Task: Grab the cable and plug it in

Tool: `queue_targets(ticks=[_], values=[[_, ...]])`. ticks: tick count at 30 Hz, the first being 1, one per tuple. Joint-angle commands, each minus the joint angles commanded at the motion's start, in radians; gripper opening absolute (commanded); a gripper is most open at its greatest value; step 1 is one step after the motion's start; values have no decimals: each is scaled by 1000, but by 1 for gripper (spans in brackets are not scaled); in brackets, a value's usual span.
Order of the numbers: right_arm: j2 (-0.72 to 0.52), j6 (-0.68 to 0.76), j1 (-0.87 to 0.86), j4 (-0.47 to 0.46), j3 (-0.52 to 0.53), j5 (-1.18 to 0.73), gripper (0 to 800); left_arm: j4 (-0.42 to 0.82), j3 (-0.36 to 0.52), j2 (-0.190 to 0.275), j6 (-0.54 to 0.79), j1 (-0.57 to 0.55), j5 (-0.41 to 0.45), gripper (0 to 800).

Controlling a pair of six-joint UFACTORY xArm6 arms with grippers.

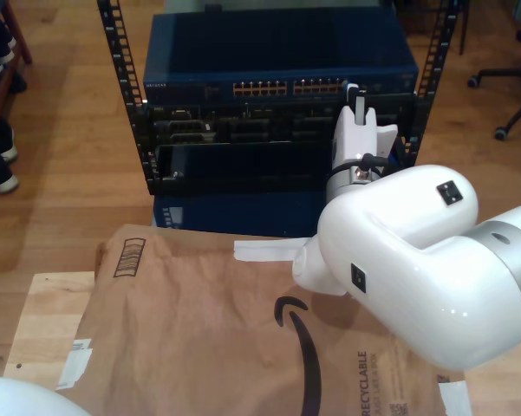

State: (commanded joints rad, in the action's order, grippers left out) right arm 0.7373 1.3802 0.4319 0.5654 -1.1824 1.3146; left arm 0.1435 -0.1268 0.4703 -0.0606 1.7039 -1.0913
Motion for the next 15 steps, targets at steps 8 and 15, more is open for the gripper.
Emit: queue_targets(ticks=[8,15], values=[[-2,0,0,-18,5,0,0,0,0,0,0,0,0,800],[0,0,0,-20,0,0,0,0,0,0,0,0,0,800]])
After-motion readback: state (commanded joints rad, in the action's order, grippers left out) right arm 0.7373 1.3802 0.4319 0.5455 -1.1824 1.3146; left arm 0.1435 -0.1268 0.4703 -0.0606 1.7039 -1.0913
